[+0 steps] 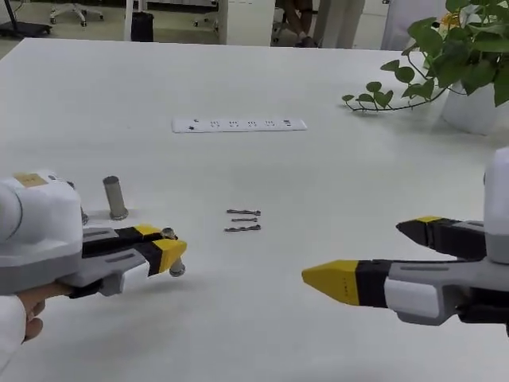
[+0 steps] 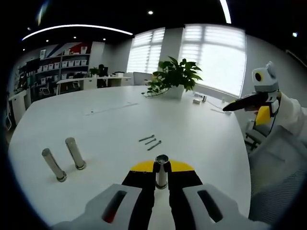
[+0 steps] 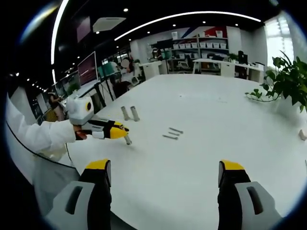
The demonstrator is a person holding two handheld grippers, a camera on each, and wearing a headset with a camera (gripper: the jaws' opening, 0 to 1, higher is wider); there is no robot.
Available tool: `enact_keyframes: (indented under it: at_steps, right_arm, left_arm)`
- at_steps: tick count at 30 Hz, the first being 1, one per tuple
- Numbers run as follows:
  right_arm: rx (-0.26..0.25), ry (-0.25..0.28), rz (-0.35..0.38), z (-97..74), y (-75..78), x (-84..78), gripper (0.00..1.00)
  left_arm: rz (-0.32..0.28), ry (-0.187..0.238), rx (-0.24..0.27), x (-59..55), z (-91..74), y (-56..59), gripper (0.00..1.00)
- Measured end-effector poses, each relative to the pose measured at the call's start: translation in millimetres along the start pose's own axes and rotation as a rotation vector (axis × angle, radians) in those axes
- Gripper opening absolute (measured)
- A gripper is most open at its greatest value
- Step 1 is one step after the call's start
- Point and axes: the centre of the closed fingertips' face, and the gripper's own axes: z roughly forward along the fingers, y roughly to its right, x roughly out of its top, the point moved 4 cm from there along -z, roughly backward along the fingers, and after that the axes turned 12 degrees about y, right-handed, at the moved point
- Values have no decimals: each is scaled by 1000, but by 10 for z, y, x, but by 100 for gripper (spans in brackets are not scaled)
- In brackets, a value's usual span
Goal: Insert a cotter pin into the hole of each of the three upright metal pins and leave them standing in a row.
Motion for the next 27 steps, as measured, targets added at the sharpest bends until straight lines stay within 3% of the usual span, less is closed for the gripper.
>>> enact_keyframes:
  at_steps: [13,27]
  right_arm:
    - [7,-30,-39,37,-46,-36,91]
    - [3,-25,-42,41,-56,-41,92]
  left_arm:
    - [35,-47,-82,-159,58,275,6]
    - [22,-70,-52,-256,96,256,6]
